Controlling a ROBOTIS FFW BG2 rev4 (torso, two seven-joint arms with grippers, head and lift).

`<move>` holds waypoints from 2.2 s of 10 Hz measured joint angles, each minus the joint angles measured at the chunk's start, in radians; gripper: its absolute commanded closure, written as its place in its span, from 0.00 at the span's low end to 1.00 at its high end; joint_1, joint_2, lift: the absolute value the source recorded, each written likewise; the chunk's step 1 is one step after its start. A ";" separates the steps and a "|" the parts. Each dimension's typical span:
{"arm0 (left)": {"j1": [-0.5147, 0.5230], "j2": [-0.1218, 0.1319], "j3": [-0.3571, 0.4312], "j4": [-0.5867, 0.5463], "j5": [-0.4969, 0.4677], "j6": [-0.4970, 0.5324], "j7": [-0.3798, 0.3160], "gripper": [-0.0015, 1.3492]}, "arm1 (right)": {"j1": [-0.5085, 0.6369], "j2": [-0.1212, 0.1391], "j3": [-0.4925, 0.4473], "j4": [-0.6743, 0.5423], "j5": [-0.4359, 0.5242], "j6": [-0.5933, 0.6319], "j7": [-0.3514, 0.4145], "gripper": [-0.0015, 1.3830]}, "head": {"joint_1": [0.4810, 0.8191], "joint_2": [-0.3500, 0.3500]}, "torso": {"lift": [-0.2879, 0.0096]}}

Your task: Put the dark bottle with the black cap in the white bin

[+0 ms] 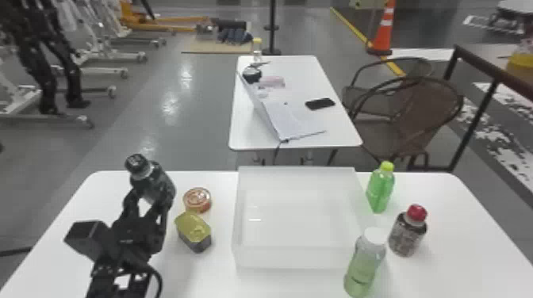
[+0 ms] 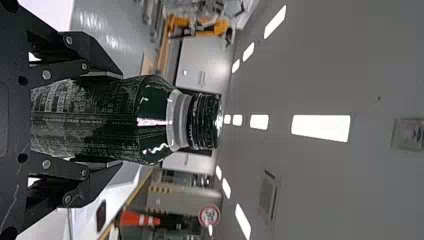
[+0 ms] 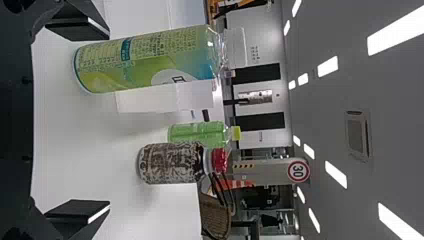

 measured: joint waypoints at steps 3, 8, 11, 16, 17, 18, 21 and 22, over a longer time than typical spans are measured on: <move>-0.089 -0.007 -0.125 -0.071 0.103 0.209 -0.228 0.61 | -0.003 -0.001 0.000 0.003 -0.001 0.000 0.000 0.08 | 0.20 0.50 | 0.63; -0.251 -0.084 -0.193 0.105 0.117 0.489 -0.554 0.29 | -0.002 -0.002 0.000 0.009 -0.006 0.000 0.000 0.08 | 0.20 0.50 | 0.63; -0.260 -0.097 -0.197 0.142 0.156 0.480 -0.554 0.09 | -0.003 -0.002 0.000 0.012 -0.009 0.000 0.000 0.08 | 0.20 0.50 | 0.63; -0.123 -0.084 -0.017 0.011 0.067 0.318 -0.470 0.09 | 0.000 -0.007 0.000 0.009 -0.007 0.000 -0.001 0.08 | 0.20 0.50 | 0.63; -0.039 -0.085 0.049 -0.057 0.026 0.284 -0.416 0.09 | 0.000 -0.008 0.000 0.007 -0.006 0.000 -0.002 0.08 | 0.20 0.50 | 0.63; 0.049 -0.088 0.097 -0.105 0.008 0.224 -0.342 0.09 | 0.003 -0.008 0.000 0.003 -0.006 0.000 -0.002 0.08 | 0.20 0.50 | 0.63; 0.258 -0.121 0.202 -0.155 -0.052 0.068 -0.258 0.09 | 0.018 -0.022 -0.002 -0.009 -0.010 0.001 -0.006 0.08 | 0.20 0.50 | 0.63; 0.307 -0.124 0.242 -0.156 -0.087 0.059 -0.262 0.09 | 0.023 -0.026 -0.002 -0.013 -0.011 0.001 -0.012 0.08 | 0.20 0.50 | 0.63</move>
